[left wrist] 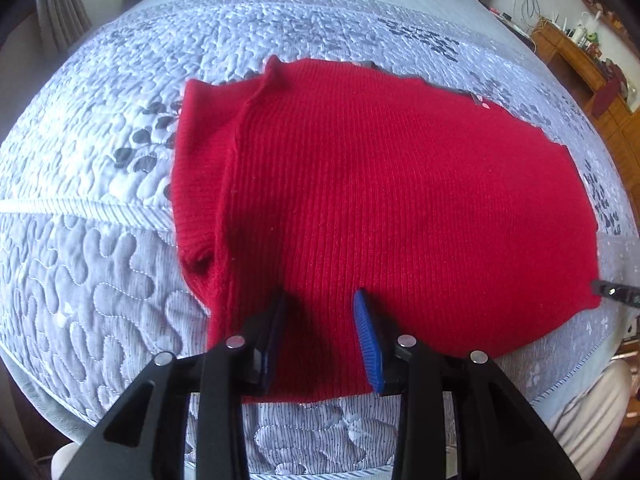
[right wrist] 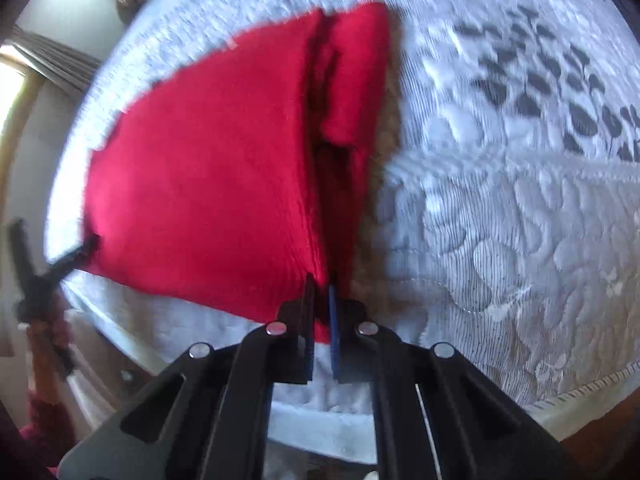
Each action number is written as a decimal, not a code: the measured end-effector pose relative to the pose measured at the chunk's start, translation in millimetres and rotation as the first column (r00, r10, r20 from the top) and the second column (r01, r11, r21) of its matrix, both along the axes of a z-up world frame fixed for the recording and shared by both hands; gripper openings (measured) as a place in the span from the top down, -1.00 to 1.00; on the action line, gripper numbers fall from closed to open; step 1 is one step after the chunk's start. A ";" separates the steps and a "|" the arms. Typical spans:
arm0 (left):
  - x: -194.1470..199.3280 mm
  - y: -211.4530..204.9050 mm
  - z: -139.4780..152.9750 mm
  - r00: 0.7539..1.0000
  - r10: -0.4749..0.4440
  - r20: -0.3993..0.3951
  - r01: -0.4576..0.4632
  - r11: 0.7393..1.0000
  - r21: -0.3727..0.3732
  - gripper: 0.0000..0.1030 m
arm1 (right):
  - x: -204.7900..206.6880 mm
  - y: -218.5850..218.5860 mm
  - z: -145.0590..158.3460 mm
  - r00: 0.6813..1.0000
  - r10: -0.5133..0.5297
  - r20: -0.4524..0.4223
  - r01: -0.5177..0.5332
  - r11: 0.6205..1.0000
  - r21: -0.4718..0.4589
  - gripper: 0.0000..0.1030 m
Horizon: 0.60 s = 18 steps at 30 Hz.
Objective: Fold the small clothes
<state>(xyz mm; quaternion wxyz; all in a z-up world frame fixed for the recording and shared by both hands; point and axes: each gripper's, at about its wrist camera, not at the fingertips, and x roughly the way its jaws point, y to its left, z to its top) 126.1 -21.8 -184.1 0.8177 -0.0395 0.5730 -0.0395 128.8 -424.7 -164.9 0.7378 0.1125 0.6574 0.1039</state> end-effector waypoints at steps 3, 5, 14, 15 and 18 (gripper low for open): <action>-2.8 -3.1 4.7 1.000 0.011 0.008 -0.011 1.000 0.013 0.31 | -1.6 3.5 3.1 1.000 -0.006 0.012 0.006 1.000 -0.010 0.90; -4.2 -6.1 7.9 1.000 0.016 0.012 -0.016 1.000 0.015 0.24 | -2.7 4.7 6.5 1.000 0.001 0.015 -0.001 1.000 -0.026 0.89; -7.6 -23.6 35.8 0.997 0.010 0.078 -0.011 1.000 0.009 -0.03 | 3.5 7.6 27.3 0.998 -0.026 0.053 0.028 0.999 -0.039 0.40; -7.2 -25.5 39.4 0.996 0.005 0.086 -0.006 1.000 0.011 -0.06 | 4.2 7.3 30.2 0.998 -0.029 0.060 0.031 0.999 -0.041 0.37; -4.4 -30.7 50.7 0.993 -0.009 0.122 0.007 1.000 0.020 -0.18 | 8.5 5.4 41.0 0.995 -0.048 0.090 0.051 0.998 -0.032 -0.09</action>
